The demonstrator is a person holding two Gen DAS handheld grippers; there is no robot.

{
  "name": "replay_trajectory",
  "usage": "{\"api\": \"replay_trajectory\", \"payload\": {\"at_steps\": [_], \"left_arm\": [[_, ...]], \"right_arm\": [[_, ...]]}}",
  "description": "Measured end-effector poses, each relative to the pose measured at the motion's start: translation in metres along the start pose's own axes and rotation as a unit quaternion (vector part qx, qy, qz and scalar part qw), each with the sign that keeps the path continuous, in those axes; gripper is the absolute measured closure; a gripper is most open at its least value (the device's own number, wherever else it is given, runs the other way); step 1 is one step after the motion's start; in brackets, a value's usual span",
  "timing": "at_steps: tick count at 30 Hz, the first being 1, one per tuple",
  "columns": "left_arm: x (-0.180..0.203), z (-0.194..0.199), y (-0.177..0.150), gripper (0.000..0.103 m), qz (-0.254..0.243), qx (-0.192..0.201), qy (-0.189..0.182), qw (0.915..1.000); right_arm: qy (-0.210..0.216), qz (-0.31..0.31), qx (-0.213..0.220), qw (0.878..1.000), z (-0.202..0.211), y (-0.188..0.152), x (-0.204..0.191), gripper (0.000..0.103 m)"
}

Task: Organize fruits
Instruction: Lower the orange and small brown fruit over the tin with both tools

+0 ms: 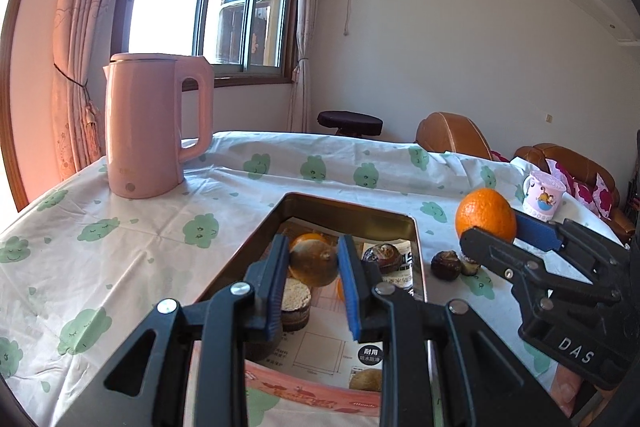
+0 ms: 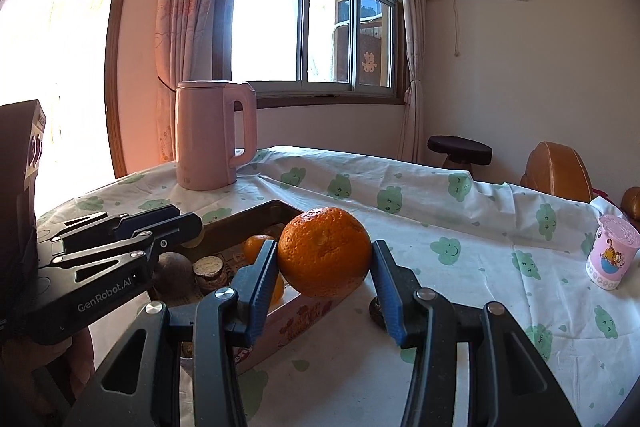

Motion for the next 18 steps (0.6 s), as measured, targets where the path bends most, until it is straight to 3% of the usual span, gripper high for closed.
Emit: {"api": "replay_trajectory", "payload": {"at_steps": [10, 18], "left_arm": [[-0.002, 0.002, -0.002, 0.076, 0.001, -0.007, -0.006, 1.0000], [-0.008, -0.006, -0.004, 0.076, 0.006, -0.037, 0.003, 0.9993]], "right_arm": [[0.022, 0.012, -0.014, 1.000, -0.017, -0.004, -0.017, 0.054], [0.041, 0.020, -0.031, 0.998, -0.027, -0.003, -0.024, 0.054]]}}
Point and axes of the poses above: each gripper's, at about its wrist camera, not at the fingertips, and z roughly against the way its jaws point, x to its right, y to its top, the point moved 5 cm from there along -z, roughly the way its jaws point, and after that the axes turned 14 degrees about z, right-handed, at the moved point
